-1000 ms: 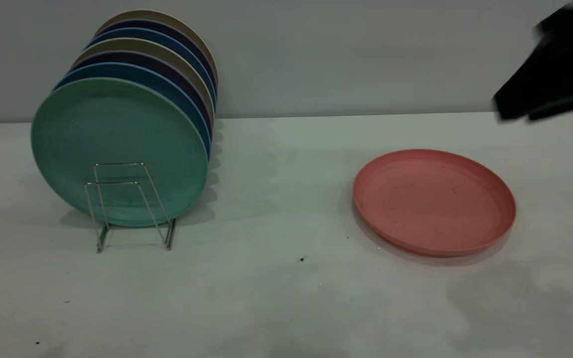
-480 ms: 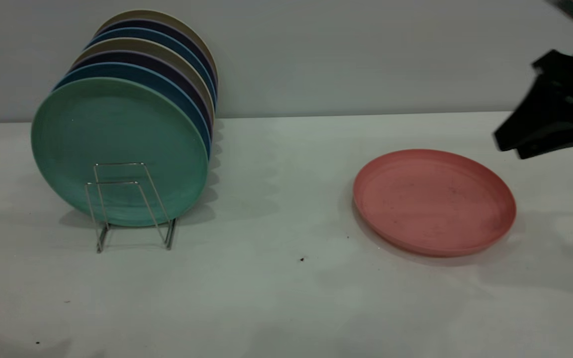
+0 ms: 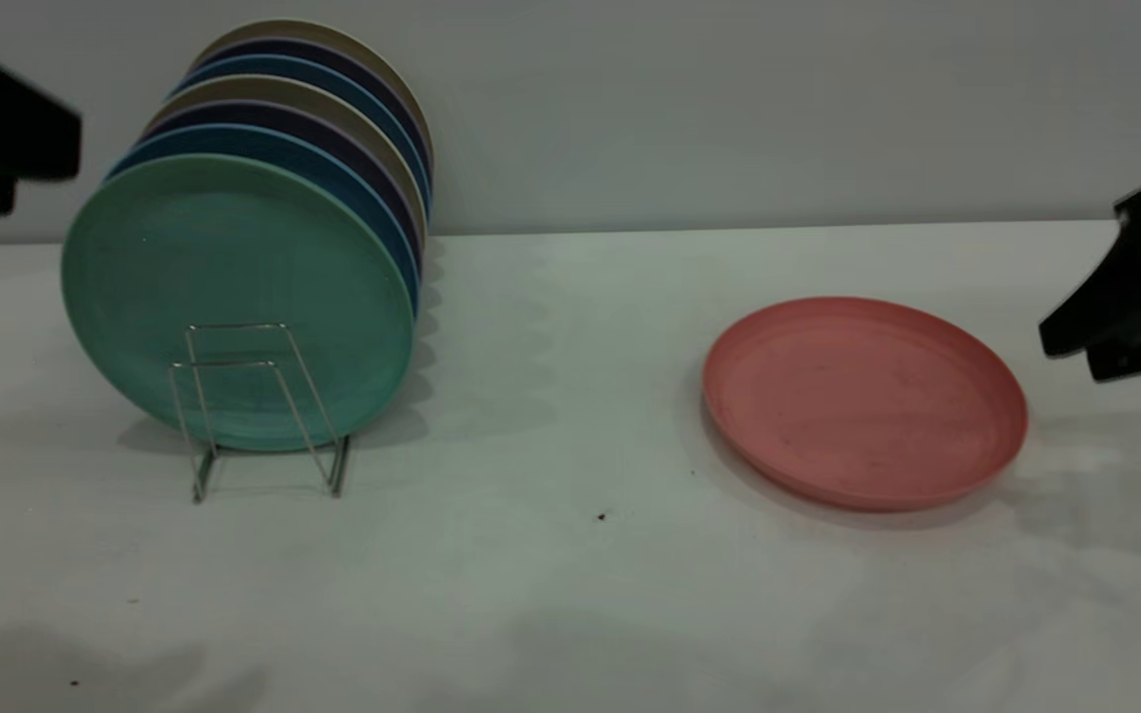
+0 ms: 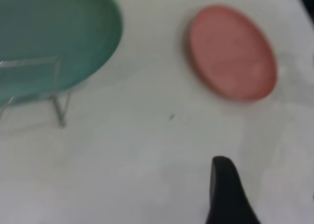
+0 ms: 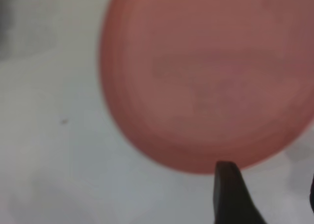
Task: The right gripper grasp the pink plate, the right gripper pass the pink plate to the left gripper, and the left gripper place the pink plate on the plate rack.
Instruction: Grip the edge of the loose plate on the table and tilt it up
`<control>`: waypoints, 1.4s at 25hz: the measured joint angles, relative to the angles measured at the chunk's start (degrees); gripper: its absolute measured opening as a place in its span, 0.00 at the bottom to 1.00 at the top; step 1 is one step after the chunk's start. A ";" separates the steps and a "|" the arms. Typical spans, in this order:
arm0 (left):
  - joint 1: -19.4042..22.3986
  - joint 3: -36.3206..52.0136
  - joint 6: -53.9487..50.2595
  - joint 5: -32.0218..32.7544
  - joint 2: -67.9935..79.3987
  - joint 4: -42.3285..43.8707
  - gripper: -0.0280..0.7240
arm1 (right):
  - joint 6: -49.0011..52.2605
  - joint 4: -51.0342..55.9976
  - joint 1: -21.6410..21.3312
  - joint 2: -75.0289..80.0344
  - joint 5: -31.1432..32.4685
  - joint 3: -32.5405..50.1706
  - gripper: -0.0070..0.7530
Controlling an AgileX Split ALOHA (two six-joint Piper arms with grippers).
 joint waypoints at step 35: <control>0.00 -0.09 4.72 3.66 0.46 -6.42 0.63 | -1.04 7.69 2.04 20.92 4.28 -13.59 0.03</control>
